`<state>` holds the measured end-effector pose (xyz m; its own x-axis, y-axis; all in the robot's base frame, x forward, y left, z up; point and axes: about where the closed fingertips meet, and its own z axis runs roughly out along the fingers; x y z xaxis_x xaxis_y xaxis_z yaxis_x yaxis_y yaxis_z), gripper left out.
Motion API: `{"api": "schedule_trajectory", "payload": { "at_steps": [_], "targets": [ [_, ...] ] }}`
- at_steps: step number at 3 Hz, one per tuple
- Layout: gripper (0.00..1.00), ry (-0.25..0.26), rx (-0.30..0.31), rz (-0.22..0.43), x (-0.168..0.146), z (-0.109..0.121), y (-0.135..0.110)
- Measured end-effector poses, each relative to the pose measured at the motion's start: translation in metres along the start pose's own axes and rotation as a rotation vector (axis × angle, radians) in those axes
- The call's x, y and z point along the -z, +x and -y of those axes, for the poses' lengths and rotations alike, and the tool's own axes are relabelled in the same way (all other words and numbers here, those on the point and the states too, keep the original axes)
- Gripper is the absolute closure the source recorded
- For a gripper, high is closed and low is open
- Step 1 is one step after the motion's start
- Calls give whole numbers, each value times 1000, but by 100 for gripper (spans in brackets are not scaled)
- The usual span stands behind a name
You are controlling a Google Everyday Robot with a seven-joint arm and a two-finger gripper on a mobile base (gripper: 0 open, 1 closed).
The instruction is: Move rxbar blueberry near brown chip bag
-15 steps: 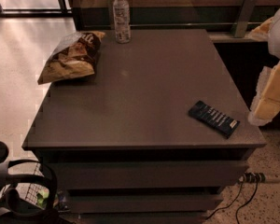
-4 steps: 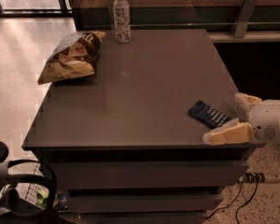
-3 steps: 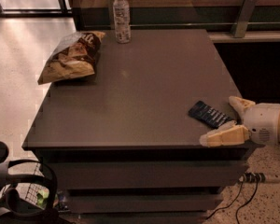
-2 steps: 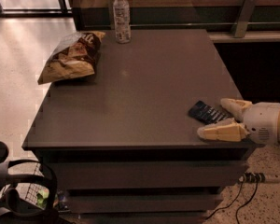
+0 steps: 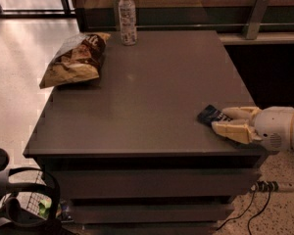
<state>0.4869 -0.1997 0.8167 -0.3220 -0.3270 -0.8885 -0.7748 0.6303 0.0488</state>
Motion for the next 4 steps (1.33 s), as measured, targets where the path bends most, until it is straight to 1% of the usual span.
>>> {"api": "schedule_trajectory", "payload": {
  "at_steps": [1, 2, 3, 4],
  "targets": [
    [92, -3, 2, 0, -1, -1, -1],
    [100, -6, 4, 0, -2, -2, -2],
    [100, 1, 20, -13, 4, -2, -10],
    [100, 26, 109, -68, 28, 7, -58]
  ]
}}
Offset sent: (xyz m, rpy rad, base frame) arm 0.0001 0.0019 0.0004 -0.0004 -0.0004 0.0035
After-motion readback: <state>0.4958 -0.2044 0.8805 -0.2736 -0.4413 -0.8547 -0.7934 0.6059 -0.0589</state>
